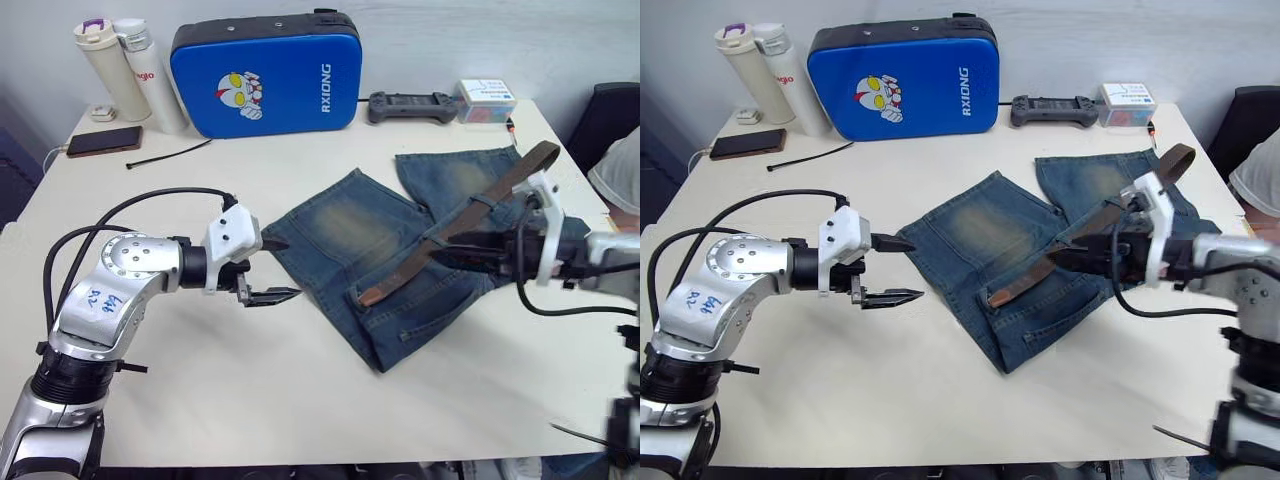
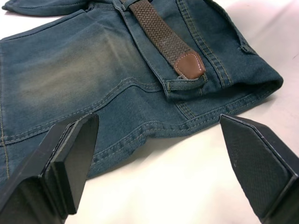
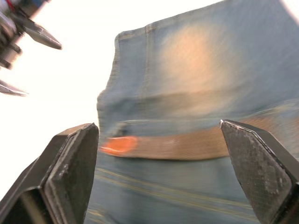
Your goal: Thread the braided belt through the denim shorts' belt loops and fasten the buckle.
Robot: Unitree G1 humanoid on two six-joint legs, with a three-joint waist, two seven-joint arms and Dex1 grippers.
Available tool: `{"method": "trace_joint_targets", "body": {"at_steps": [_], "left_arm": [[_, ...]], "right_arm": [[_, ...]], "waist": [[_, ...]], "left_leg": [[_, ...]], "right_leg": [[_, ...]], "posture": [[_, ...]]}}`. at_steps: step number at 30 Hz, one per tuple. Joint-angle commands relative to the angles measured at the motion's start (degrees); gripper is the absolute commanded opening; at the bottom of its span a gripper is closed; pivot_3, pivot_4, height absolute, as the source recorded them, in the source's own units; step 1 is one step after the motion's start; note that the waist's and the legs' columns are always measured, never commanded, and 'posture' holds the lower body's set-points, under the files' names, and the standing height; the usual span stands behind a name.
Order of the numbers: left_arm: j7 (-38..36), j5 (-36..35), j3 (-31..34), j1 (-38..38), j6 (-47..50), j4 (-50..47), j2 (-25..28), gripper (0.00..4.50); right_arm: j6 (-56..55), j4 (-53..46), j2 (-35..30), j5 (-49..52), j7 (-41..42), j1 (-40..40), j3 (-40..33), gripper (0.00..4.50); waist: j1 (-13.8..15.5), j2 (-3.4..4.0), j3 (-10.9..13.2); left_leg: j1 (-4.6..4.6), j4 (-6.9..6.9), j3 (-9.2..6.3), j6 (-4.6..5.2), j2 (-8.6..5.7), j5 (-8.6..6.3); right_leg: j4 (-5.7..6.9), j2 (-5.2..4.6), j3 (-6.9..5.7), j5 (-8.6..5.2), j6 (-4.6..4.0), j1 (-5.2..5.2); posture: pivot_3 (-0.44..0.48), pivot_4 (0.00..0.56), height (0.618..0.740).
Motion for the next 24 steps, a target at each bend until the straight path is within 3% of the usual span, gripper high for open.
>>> {"method": "trace_joint_targets", "body": {"at_steps": [1,5,13,20,24], "left_arm": [[0.27,0.14,0.27,-0.35,-1.0,-1.0,0.06,4.5],[0.36,0.25,-0.08,0.02,-1.18,-1.11,-0.02,4.5],[1.08,0.3,-0.57,0.29,-0.99,-1.67,-0.42,4.5],[1.37,0.19,-0.26,0.51,-0.63,-1.99,0.26,4.5],[1.67,0.41,-0.37,0.97,-0.43,-2.5,0.59,4.5]], "right_arm": [[6.42,-0.62,6.72,9.1,-10.82,2.26,-7.09,4.42],[6.42,2.4,12.33,21.01,-24.7,7.01,-11.06,4.42],[5.62,8.31,19.4,38.35,-48.09,8.08,-14.47,4.42],[-5.55,10.06,19.41,56.04,-65.13,12.01,-6.61,4.42],[-12.1,10.63,17.85,61.46,-70.04,12.25,-1.43,4.42]], "waist": [[0.12,0.01,0.0],[0.16,0.02,0.0],[-1.39,0.05,0.0],[-1.55,0.05,-0.01],[-1.53,0.05,-0.01]], "left_leg": [[-0.01,0.0,0.01,0.0,-0.02,0.0],[-0.06,-0.1,-0.06,-0.02,-0.02,0.02],[-0.02,-0.15,0.03,-0.05,-0.03,0.07],[-0.02,-0.18,0.08,-0.01,-0.02,0.08],[-0.02,-0.16,0.08,0.01,-0.02,0.09]], "right_leg": [[0.01,-0.01,0.02,0.0,0.0,-0.05],[0.01,-0.01,-0.03,0.0,0.0,-0.07],[0.11,0.01,0.04,0.0,0.0,-0.11],[0.13,0.02,0.06,0.0,0.0,-0.14],[0.11,0.01,0.07,0.0,0.0,-0.13]], "posture": [[0.0,0.15,0.74],[0.0,0.15,0.74],[0.0,0.15,0.74],[0.0,0.15,0.74],[0.0,0.15,0.74]]}}
